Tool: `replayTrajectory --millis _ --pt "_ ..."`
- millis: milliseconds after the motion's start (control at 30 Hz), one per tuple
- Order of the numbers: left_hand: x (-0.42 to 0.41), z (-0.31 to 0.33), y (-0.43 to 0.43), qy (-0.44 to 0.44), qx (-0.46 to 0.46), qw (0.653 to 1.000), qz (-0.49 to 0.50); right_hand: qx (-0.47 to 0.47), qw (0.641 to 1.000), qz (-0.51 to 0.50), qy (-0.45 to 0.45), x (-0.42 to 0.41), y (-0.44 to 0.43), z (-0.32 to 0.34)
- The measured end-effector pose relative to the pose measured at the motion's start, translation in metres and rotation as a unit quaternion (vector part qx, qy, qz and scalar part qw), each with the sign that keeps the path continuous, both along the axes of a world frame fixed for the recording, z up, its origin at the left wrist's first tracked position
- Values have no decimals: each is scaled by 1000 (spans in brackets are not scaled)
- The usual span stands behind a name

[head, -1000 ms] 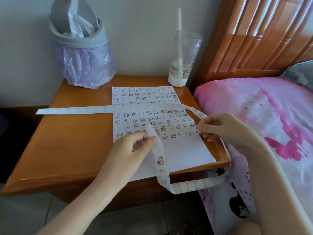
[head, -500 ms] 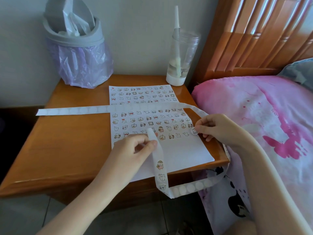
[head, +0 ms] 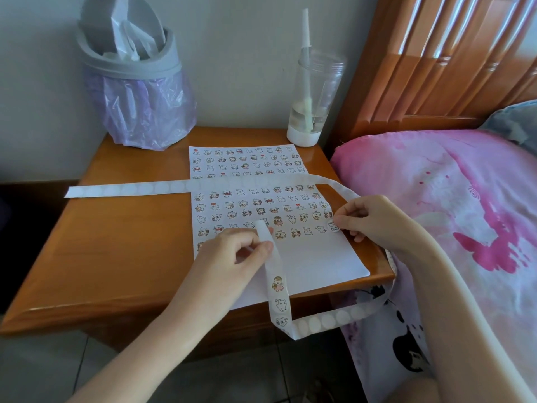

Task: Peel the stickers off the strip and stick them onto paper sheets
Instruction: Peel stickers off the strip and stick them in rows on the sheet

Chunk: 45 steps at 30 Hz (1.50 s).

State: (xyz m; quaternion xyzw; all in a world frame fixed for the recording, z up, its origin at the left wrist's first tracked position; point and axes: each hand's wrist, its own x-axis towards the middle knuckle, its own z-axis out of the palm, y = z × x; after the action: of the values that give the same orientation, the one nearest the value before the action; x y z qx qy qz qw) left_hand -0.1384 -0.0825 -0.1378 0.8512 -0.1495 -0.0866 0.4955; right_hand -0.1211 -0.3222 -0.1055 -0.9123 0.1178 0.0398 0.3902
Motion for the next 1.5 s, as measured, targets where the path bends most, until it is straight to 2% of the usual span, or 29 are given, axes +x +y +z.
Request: replayTrajectory --millis 500,933,1300,1400,1500 --pt "-1 1 0 -10 4 1000 1 -30 1000 -4 -6 2 5 -2" --pt "-2 -1 0 -37 7 999 -4 -45 998 -24 -46 2 4 -10" --pt "-3 3 -1 -35 13 999 -6 -42 999 -8 -24 3 0 -11" --pt "-2 4 0 -18 -4 1000 -2 -47 997 -8 -56 1 3 -9" --pt "0 6 3 20 -47 999 14 -7 992 6 -125 -5 22 4"
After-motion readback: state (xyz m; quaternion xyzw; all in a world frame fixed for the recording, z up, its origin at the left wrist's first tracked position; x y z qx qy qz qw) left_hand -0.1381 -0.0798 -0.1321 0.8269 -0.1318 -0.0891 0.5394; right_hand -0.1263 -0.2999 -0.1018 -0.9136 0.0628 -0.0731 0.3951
